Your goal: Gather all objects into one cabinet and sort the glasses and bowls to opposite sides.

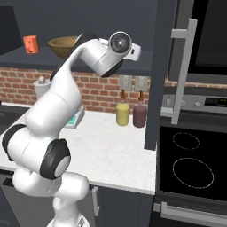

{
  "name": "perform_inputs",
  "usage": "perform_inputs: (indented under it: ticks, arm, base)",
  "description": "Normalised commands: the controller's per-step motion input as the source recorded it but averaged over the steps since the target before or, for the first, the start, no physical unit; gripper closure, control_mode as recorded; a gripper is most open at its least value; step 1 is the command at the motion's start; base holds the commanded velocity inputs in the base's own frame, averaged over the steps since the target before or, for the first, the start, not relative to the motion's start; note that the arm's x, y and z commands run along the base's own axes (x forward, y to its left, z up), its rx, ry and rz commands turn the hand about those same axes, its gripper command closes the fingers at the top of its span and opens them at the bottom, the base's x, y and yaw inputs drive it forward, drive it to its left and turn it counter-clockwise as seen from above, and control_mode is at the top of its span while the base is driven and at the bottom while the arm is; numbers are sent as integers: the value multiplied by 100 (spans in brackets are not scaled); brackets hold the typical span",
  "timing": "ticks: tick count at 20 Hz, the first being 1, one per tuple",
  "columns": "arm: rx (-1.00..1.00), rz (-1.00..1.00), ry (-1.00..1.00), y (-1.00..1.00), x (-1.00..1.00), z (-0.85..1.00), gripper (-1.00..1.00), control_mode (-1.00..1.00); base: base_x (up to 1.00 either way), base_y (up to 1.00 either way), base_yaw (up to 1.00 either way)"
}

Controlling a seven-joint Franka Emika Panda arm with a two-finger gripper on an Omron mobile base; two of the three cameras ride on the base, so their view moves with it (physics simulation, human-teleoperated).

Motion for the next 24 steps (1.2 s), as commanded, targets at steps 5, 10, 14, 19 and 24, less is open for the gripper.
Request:
perform_inputs:
  ticks: [5, 10, 14, 19, 24]
  arm:
    - [0, 5, 0, 80, -100, 11, 100, -100]
    - [0, 9, 0, 92, -100, 1, 100, -100]
    - [1, 9, -2, 100, -94, 17, 100, -100]
    - [1, 11, 0, 100, -74, 8, 100, -100]
    - [0, 11, 0, 100, -22, 0, 100, -100]
  base:
    - [0, 0, 0]
    - [0, 0, 0]
    - [0, 0, 0]
    - [0, 0, 0]
    - [0, 0, 0]
